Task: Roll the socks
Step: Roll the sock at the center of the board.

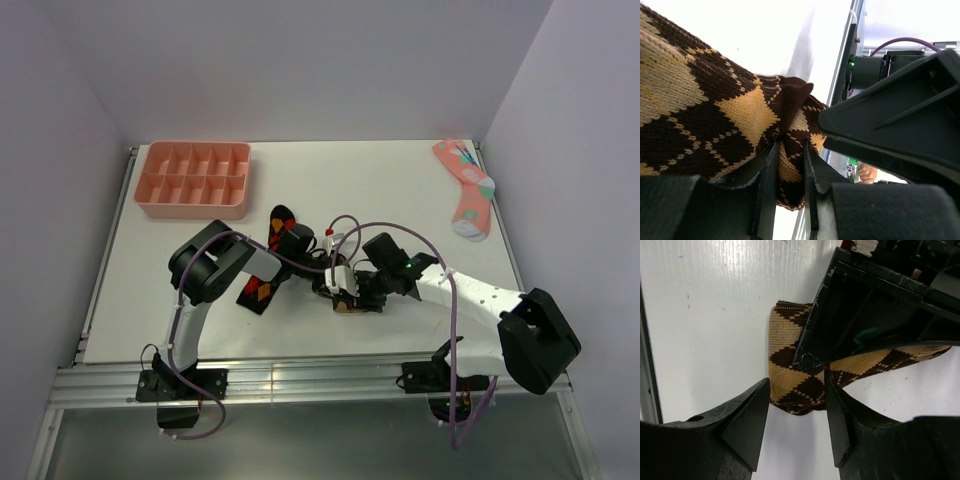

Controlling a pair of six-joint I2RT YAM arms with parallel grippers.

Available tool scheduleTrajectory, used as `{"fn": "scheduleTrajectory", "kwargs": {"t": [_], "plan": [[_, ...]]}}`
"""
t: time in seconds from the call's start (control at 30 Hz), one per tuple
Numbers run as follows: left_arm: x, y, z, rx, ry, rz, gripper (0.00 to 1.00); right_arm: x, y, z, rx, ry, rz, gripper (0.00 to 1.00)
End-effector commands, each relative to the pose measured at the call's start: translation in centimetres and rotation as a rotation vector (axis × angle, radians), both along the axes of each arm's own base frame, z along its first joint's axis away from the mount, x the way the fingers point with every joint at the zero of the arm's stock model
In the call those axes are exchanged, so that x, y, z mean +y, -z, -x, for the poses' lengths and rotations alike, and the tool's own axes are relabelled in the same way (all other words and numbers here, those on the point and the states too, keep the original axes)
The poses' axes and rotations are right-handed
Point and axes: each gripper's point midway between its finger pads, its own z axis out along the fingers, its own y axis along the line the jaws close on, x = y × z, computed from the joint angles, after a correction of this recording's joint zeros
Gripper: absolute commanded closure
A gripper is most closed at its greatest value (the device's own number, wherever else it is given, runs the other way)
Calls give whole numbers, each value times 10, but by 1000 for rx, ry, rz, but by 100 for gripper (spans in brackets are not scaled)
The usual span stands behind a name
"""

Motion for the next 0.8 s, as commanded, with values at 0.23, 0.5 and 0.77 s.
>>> {"fn": "scheduleTrajectory", "kwargs": {"t": [0.23,0.5,0.77], "plan": [[47,88,40,166,-31,-318,100,-2,27,10,4,-28,96,45],[46,86,41,168,-31,-307,100,-4,35,8,23,-8,123,55],[39,71,23,68,-113,-279,100,-5,36,12,69,32,127,88]]}}
